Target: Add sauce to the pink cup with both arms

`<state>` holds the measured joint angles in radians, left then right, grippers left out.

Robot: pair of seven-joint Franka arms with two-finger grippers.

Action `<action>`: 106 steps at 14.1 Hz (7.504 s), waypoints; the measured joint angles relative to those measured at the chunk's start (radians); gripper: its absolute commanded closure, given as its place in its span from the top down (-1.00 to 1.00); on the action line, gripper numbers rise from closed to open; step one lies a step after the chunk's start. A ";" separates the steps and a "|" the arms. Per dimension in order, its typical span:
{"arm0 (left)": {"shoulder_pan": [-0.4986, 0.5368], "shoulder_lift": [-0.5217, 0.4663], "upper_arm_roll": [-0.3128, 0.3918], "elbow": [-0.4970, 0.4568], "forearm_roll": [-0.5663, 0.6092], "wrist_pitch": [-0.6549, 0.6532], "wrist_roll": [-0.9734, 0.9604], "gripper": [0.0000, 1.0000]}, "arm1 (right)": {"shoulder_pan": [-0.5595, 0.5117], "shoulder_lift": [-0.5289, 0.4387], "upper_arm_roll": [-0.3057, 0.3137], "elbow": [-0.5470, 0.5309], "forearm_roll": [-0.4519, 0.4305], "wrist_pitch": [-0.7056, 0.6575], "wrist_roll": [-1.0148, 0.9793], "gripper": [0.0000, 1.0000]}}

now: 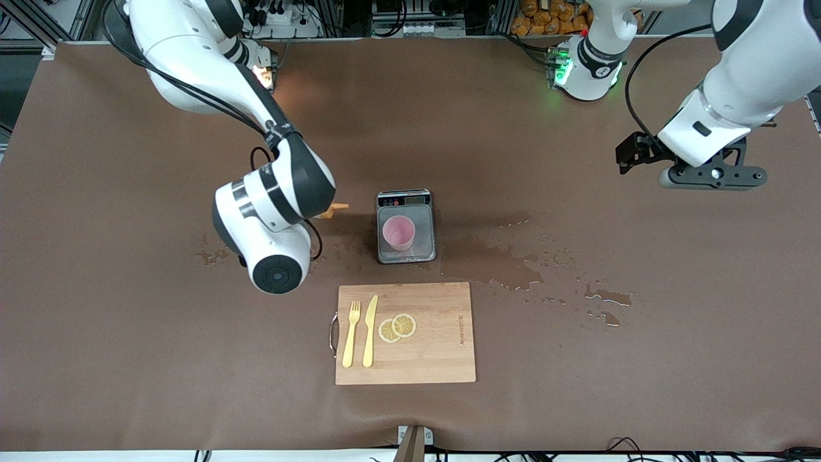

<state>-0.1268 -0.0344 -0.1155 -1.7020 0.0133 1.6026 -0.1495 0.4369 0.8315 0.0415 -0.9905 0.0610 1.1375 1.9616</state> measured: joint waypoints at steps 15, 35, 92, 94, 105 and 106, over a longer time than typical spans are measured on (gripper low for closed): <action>-0.030 -0.061 0.084 0.093 0.014 -0.157 0.093 1.00 | 0.059 0.037 -0.003 0.000 0.000 0.108 0.090 -1.00; -0.028 -0.044 0.084 0.093 -0.022 -0.128 0.023 1.00 | 0.121 0.058 -0.035 0.002 -0.041 0.105 0.108 -1.00; -0.026 -0.032 0.085 0.092 -0.043 -0.120 0.028 1.00 | -0.783 0.085 -0.021 -0.214 0.625 -0.100 -1.238 -1.00; -0.026 -0.031 0.085 0.092 -0.043 -0.120 0.028 1.00 | -0.811 0.118 -0.021 -0.223 0.625 -0.100 -1.323 -1.00; -0.025 -0.024 0.096 0.092 -0.043 -0.116 0.032 1.00 | -0.910 0.207 -0.027 -0.258 0.533 -0.088 -1.543 -1.00; -0.025 -0.023 0.097 0.092 -0.043 -0.115 0.032 1.00 | -0.912 0.220 -0.027 -0.260 0.529 -0.083 -1.546 -1.00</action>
<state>-0.1515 -0.0578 -0.0182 -1.6099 -0.0299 1.4878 -0.1179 -0.4749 1.0516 0.0143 -1.2503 0.5903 1.0545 0.4157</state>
